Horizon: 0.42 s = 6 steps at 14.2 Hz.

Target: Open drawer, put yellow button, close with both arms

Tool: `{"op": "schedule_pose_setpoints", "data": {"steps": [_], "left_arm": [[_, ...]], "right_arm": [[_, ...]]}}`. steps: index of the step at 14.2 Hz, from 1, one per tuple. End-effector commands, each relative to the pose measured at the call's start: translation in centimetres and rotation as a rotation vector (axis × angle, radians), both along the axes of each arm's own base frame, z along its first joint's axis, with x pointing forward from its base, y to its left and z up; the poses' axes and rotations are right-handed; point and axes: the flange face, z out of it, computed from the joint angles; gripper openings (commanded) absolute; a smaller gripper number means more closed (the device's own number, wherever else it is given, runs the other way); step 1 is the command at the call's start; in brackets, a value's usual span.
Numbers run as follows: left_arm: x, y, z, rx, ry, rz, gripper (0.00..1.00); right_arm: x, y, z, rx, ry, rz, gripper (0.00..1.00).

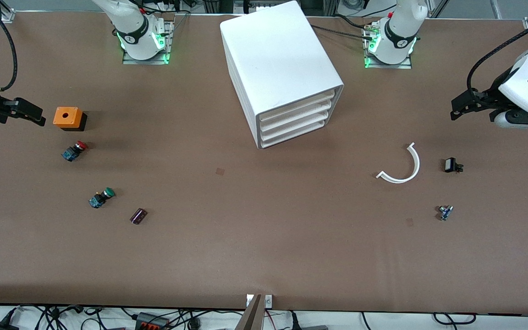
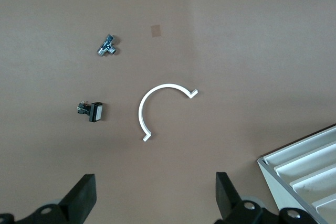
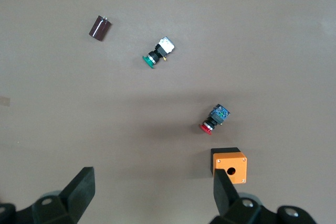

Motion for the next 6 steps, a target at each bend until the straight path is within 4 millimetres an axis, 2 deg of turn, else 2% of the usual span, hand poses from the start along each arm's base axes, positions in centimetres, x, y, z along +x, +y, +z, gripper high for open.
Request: {"op": "schedule_pose_setpoints", "data": {"steps": [1,6], "left_arm": [[0.17,0.10,0.46,-0.017,0.006,-0.013,1.00],[0.12,0.18,0.42,-0.017,0.010,-0.010,1.00]], "right_arm": [[-0.63,0.00,0.67,-0.013,-0.012,0.018,1.00],[-0.64,0.10,0.65,-0.011,-0.011,0.021,1.00]]}}
